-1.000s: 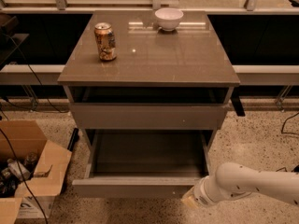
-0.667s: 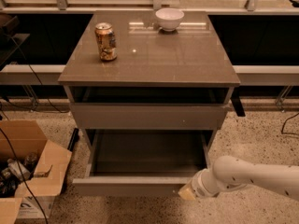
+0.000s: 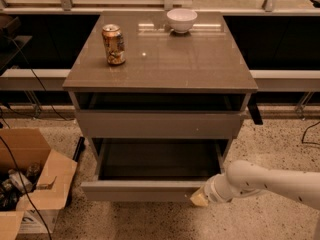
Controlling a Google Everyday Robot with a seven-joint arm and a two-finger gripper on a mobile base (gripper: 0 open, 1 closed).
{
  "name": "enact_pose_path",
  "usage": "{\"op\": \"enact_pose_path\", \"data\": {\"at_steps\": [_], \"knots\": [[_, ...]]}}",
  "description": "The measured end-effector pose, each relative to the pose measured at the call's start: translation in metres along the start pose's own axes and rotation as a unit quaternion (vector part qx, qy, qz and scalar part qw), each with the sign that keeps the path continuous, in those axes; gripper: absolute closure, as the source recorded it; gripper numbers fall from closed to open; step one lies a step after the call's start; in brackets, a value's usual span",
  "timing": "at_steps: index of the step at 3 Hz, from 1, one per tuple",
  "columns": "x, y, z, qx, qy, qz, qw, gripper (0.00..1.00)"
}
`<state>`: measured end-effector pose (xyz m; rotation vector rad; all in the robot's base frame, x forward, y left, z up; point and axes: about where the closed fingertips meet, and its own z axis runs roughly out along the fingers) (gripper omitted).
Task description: Close middle drawer
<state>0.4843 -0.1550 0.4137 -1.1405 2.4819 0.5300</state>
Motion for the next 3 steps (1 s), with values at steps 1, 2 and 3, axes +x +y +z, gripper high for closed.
{"op": "enact_pose_path", "data": {"at_steps": [1,2,3], "knots": [[-0.003,-0.008,0.002,0.002,-0.001,0.001,1.0000,0.58],[-0.012,-0.028,0.004,0.008,-0.004,0.002,1.0000,0.35],[-0.022,-0.054,0.005,0.017,-0.009,0.005,0.9998,0.04]]}}
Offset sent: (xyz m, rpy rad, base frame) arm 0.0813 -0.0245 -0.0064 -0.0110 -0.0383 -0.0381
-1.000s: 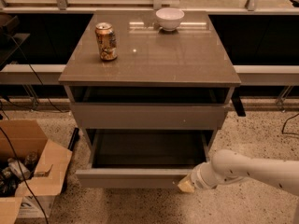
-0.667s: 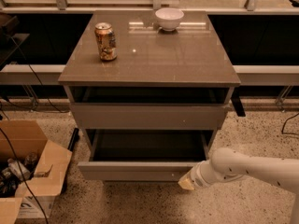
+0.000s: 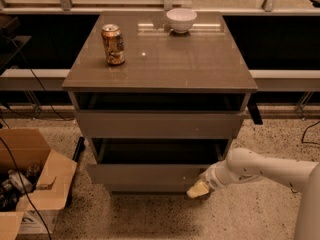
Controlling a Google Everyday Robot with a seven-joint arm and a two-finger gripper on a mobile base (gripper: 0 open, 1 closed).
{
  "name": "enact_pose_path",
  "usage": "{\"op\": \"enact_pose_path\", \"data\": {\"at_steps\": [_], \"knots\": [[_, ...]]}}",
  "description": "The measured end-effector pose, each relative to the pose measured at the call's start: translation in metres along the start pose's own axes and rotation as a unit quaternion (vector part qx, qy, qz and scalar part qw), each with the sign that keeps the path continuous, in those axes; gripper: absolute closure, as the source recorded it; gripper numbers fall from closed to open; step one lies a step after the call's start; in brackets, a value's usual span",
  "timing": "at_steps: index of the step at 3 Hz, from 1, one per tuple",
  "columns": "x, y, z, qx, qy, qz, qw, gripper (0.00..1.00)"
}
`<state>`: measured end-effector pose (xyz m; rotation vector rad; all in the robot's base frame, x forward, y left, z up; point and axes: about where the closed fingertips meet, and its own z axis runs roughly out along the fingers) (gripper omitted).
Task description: Close middle drawer
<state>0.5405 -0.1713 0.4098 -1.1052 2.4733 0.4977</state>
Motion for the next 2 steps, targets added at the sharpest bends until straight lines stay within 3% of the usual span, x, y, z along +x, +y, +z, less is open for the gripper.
{"op": "enact_pose_path", "data": {"at_steps": [1,2], "knots": [[-0.0150,-0.0163,-0.0037,0.005,-0.014,-0.003,0.9999,0.00],[-0.0150,-0.0163,-0.0037,0.005,-0.014,-0.003,0.9999,0.00]]}}
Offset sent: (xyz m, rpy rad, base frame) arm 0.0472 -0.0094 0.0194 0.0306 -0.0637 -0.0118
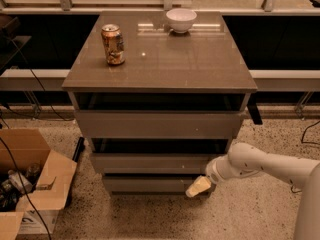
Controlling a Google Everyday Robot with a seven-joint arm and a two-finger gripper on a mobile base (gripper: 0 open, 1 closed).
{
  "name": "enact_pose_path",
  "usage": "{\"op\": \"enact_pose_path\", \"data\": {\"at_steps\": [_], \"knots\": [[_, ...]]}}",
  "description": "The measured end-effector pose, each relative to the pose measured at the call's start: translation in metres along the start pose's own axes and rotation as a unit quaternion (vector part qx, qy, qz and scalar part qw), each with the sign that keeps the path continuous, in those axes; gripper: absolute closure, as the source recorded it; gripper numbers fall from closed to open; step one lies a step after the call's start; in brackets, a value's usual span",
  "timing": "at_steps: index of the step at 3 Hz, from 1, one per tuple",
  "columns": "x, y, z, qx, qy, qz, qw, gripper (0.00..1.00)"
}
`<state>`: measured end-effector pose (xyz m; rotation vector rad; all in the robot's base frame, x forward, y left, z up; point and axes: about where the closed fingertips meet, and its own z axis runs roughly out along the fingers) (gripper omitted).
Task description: Close middle drawer
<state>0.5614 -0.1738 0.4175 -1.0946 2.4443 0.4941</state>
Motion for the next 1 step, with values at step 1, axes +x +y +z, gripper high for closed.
{"op": "enact_pose_path", "data": {"at_steps": [1], "knots": [[-0.0041,0.0034,0.0123,-0.014,-0.007,-0.005,0.9999,0.00]]}}
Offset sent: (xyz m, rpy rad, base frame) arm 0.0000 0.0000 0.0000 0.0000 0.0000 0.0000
